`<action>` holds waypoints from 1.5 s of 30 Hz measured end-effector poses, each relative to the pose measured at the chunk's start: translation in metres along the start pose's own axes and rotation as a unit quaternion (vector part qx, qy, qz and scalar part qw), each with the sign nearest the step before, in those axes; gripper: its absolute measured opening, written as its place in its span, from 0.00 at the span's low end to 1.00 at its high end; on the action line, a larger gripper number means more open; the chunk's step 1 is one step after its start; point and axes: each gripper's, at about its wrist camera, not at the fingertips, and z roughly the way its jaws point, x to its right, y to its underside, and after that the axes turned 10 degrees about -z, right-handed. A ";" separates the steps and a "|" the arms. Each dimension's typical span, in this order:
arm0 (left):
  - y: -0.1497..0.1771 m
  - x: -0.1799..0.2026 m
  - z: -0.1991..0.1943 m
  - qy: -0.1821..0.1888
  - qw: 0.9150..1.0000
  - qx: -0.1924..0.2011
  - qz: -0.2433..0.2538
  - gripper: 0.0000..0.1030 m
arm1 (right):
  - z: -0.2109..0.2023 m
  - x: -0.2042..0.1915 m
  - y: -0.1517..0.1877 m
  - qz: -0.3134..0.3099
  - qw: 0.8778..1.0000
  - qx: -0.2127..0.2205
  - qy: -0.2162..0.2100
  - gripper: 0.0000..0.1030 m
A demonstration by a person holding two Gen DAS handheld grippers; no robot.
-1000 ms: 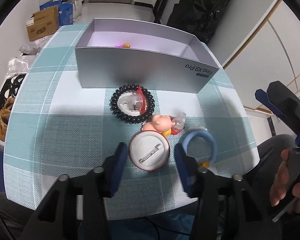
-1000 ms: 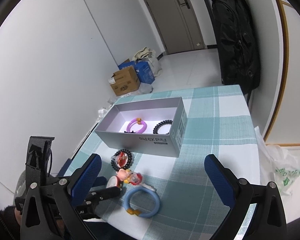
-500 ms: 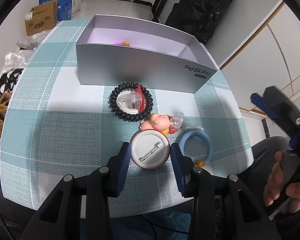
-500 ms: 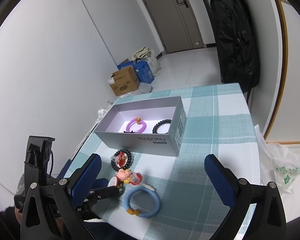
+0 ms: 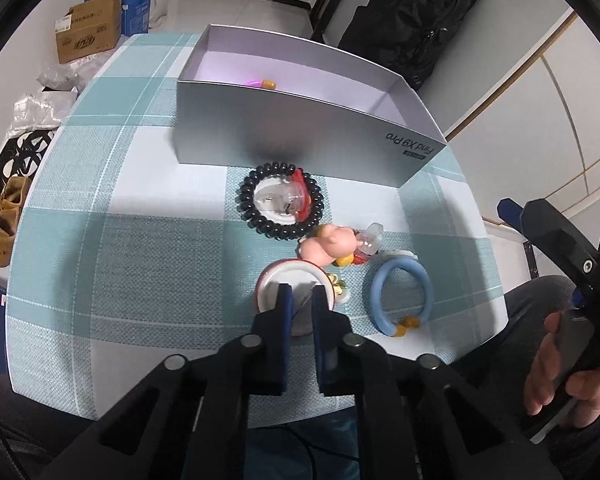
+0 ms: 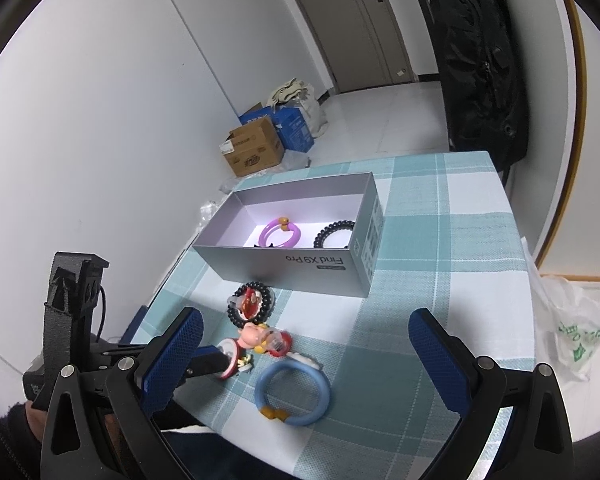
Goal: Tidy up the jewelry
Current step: 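Lower the left tool onto the white round badge, then grasp and lift the white badge with the left tool while the right tool approaches the blue ring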
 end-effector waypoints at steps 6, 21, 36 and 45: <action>-0.005 -0.008 -0.017 -0.005 0.999 0.028 -0.019 0.03 | 0.001 0.000 0.001 0.002 1.000 -0.006 -0.007 1.00; 0.008 0.018 0.006 -0.083 0.995 0.008 0.061 0.51 | 0.015 -0.029 0.021 -0.064 0.995 -0.075 -0.010 1.00; 0.013 0.030 0.009 -0.104 0.983 0.011 0.150 0.36 | 0.025 -0.032 0.031 -0.087 0.990 -0.114 0.009 0.97; 0.003 0.016 -0.002 -0.063 0.994 0.005 0.089 0.36 | 0.036 -0.036 0.038 -0.104 0.985 -0.138 0.010 0.81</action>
